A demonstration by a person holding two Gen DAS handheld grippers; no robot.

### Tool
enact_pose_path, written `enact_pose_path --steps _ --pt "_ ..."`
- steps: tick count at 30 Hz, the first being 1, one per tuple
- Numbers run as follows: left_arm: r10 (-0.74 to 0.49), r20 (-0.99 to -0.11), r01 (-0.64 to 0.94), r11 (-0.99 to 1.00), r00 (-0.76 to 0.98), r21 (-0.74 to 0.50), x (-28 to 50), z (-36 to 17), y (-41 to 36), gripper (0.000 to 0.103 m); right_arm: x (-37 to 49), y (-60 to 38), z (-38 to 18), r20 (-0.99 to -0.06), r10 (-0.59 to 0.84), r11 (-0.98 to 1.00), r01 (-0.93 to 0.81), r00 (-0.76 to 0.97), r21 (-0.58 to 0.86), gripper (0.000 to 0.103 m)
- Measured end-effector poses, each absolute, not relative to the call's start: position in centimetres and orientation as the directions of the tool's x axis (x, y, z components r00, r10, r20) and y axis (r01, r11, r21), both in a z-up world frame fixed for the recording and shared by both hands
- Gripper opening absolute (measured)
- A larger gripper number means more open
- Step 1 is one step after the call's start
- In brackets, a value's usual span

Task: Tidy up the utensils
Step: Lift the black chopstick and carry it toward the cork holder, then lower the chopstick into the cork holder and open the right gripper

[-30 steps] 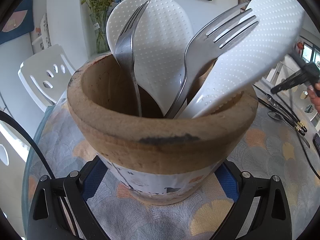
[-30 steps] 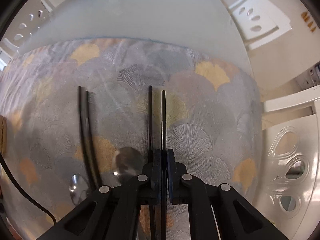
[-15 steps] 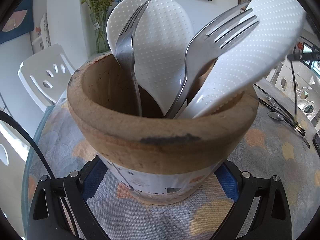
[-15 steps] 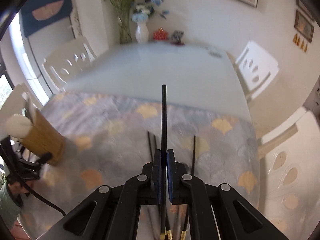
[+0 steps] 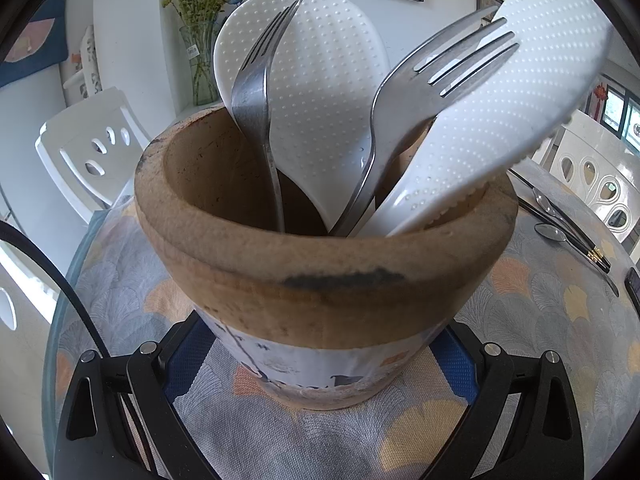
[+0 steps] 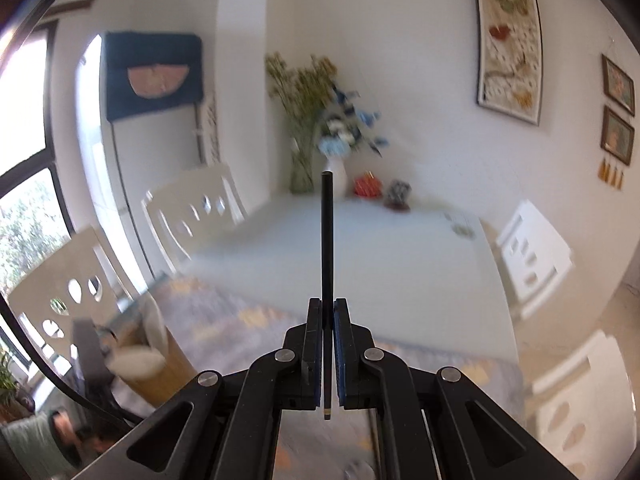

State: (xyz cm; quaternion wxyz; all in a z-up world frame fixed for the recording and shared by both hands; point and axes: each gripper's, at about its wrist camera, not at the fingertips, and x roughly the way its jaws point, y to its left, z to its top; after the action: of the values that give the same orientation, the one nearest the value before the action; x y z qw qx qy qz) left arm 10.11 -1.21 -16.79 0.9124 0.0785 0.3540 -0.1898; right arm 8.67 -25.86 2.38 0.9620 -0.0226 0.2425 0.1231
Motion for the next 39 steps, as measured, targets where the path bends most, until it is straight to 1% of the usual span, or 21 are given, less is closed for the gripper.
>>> enact_pose_path --steps 3,8,14,19,23,29,34,39 --pt "-0.286 -0.676 0.400 0.916 0.679 0.015 10.1 -16.9 -1.4 0.098 8.8 -24.0 4.1 -0.419 0.280 0.956 -0.292 0.864 0.036 0.005" --pt "-0.285 -0.677 0.401 0.916 0.678 0.016 10.1 -16.8 -1.5 0.098 9.0 -20.8 6.2 -0.376 0.347 0.931 -0.363 0.859 0.030 0.005" --pt "-0.264 -0.687 0.397 0.917 0.677 0.039 10.1 -16.9 -2.1 0.098 8.9 -17.3 8.0 -0.326 0.468 0.880 -0.467 0.822 0.085 0.005" --pt "-0.264 -0.687 0.397 0.917 0.678 0.040 10.0 -16.9 -2.1 0.098 8.7 -14.9 8.0 -0.328 0.526 0.847 -0.520 0.785 0.113 0.005" --pt "-0.266 -0.686 0.398 0.917 0.678 0.038 9.9 -16.8 -2.1 0.097 8.5 -13.3 7.4 -0.352 0.554 0.826 -0.551 0.754 0.119 0.005" --pt "-0.269 -0.684 0.400 0.916 0.678 0.036 9.4 -16.8 -2.2 0.096 8.5 -11.9 6.5 -0.382 0.573 0.808 -0.578 0.725 0.114 0.005" --pt "-0.269 -0.684 0.400 0.916 0.678 0.036 9.5 -16.8 -2.2 0.096 8.9 -11.7 5.6 -0.404 0.586 0.800 -0.580 0.702 0.151 0.005" --pt "-0.269 -0.684 0.400 0.916 0.678 0.035 9.6 -16.8 -2.3 0.096 8.8 -11.6 5.0 -0.419 0.590 0.795 -0.586 0.690 0.156 0.005"
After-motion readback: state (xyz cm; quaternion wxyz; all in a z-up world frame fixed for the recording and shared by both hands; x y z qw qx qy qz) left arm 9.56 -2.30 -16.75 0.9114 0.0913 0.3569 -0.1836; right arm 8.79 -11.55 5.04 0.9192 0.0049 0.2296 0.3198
